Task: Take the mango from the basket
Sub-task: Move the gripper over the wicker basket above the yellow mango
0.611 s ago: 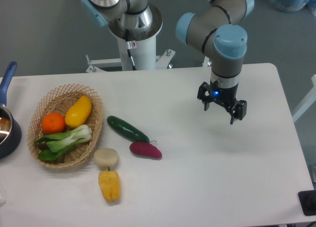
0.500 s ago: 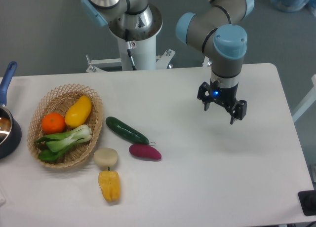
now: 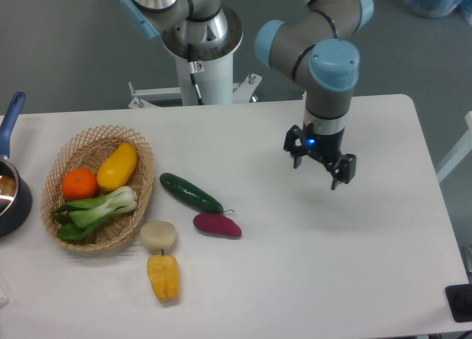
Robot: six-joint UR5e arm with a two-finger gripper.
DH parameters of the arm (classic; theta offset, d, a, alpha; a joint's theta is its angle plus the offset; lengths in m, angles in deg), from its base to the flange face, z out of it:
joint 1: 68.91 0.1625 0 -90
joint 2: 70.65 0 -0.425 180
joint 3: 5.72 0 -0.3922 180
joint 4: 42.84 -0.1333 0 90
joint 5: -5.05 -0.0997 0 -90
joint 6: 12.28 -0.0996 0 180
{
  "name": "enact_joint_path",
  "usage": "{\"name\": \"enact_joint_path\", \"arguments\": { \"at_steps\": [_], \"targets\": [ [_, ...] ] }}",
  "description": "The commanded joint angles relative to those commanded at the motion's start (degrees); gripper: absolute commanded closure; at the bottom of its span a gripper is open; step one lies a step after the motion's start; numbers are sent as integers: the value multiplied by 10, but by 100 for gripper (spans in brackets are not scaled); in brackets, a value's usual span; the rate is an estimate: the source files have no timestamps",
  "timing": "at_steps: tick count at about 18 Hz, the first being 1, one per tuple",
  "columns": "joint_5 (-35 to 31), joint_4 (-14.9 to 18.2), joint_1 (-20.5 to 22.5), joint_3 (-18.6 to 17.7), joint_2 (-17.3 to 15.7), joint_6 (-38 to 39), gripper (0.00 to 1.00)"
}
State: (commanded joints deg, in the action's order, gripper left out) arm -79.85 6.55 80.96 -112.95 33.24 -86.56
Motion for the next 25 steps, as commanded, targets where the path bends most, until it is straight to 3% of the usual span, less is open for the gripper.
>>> {"name": "enact_joint_path", "arguments": {
  "at_steps": [6, 11, 14, 18, 21, 25],
  "targets": [
    [2, 0, -89, -15, -4, 99, 0],
    [23, 2, -176, -20, -28, 208, 0],
    [86, 7, -193, -56, -85, 272, 0],
    [78, 15, -245, -116, -126, 342, 0],
    [76, 13, -284, -149, -140, 352, 0],
    [76, 9, -309, -149, -128, 427, 0]
  ]
}}
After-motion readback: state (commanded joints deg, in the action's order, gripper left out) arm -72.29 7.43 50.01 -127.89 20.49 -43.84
